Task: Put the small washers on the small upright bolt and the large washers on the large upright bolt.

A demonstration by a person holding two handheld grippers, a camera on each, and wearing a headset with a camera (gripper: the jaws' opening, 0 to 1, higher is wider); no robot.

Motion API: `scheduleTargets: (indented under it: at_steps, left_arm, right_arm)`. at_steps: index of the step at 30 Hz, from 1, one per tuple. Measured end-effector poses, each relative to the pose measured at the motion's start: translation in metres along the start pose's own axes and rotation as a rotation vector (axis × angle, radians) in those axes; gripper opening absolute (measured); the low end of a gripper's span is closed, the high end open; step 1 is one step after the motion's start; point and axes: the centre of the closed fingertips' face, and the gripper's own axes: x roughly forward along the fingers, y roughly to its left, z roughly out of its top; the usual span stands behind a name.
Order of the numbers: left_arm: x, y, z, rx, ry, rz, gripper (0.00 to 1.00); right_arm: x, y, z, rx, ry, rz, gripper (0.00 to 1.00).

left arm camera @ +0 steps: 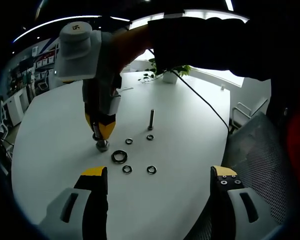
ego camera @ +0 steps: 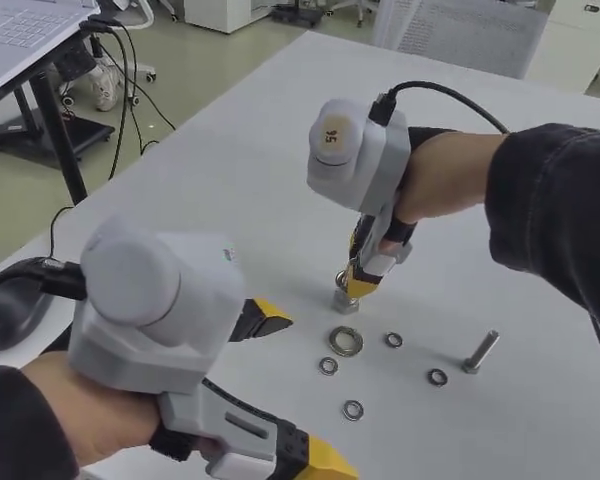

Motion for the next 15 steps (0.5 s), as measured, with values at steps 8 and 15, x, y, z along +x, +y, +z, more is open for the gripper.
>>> scheduleTargets:
  at_steps: [8,15]
  left_arm:
    - [0.001,0.000,-0.002,0.000,0.004,-0.001,0.84]
    - [0.001,0.000,-0.002,-0.001,0.005,-0.001,0.84]
  right_arm:
    - [0.013,-0.003,-0.001,0.004,0.005,0.000,0.24]
    - [0.022,-0.003,-0.002,0.008,0.004,0.001,0.24]
